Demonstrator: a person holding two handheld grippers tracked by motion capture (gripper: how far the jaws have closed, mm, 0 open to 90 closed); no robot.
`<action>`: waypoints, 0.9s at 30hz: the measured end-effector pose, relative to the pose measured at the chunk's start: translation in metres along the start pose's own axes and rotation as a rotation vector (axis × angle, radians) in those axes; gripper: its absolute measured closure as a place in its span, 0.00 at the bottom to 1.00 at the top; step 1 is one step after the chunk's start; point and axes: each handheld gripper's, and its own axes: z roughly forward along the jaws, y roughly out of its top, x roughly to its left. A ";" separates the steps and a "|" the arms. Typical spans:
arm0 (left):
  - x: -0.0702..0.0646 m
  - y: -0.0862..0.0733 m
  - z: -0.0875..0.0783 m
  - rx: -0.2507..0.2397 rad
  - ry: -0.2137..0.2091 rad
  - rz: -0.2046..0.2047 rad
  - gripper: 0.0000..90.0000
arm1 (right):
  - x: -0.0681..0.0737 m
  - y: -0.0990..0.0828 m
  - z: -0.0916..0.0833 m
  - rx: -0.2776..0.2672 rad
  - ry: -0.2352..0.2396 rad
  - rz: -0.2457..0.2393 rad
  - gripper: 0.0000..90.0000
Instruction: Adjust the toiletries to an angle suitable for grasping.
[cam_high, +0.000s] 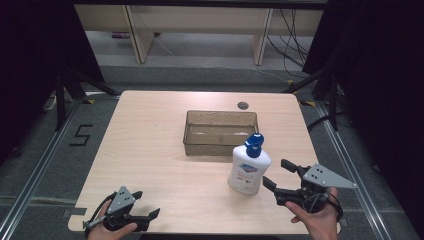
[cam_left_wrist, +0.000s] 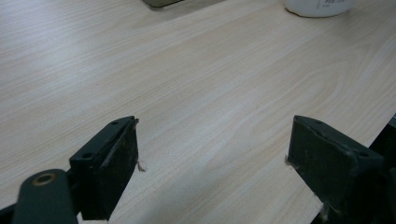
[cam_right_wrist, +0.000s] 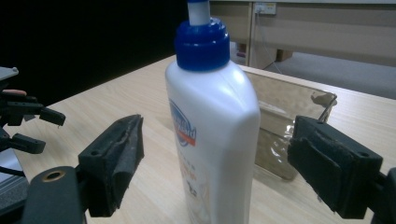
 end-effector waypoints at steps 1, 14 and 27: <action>0.000 0.000 0.000 0.000 0.000 -0.001 0.17 | 0.000 0.002 -0.001 0.005 -0.005 -0.001 0.21; -0.001 0.000 0.000 -0.014 0.000 -0.015 0.17 | 0.002 0.023 0.007 -0.037 0.001 -0.008 0.22; -0.002 0.000 0.001 -0.011 -0.005 -0.013 0.17 | 0.005 0.035 0.024 -0.056 0.049 -0.032 0.31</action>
